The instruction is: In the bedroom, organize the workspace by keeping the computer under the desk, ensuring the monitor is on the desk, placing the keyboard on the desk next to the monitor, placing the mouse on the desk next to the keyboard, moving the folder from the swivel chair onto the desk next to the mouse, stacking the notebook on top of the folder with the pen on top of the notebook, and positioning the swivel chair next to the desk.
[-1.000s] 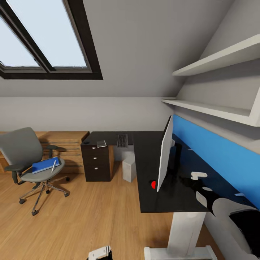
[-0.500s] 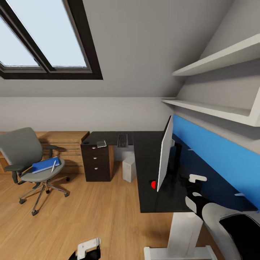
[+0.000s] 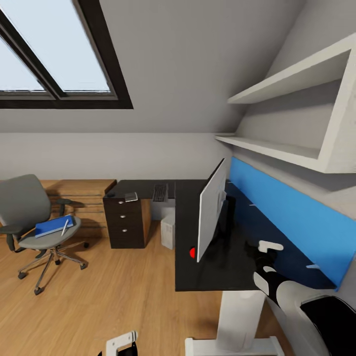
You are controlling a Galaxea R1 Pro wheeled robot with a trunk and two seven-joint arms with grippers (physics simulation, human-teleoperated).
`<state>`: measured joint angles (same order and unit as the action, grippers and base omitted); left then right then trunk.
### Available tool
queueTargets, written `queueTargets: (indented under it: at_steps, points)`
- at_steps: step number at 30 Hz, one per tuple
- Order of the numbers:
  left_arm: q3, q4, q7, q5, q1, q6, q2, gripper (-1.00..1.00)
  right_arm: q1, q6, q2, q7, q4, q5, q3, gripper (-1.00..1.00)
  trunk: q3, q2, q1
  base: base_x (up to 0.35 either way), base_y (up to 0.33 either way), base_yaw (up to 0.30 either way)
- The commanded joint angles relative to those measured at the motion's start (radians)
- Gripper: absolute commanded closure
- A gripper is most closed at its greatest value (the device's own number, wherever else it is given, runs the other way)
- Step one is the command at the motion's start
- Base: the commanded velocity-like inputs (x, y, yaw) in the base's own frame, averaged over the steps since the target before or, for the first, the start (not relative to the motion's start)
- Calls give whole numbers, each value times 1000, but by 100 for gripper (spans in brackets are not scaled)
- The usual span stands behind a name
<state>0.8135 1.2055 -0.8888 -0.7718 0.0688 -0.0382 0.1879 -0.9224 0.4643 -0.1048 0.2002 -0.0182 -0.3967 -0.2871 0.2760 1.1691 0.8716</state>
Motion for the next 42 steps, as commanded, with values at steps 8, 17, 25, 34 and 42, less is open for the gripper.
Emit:
queueTargets:
  at_steps: [8,17,25,34,42]
  points:
    - [3,-4,-8,-7,2,-5,1,-100,0,3,0,2,-2,-3,-9,-100,1,1,0,0,-32,0]
    - [2,-4,-9,-7,2,-5,1,-100,8,5,1,1,-2,51,-10,-100,1,1,0,0,-1,0]
    - [2,-4,-10,-7,2,-8,1,-100,13,5,2,1,-2,66,-10,-100,1,1,0,0,0,58]
    - [1,-4,-10,-6,2,-9,2,-100,16,5,2,1,-3,70,-10,-100,1,1,0,0,0,235]
    - [1,-4,-10,-7,2,-9,2,-100,16,6,0,1,-2,71,-8,-100,1,1,0,1,-1,224]
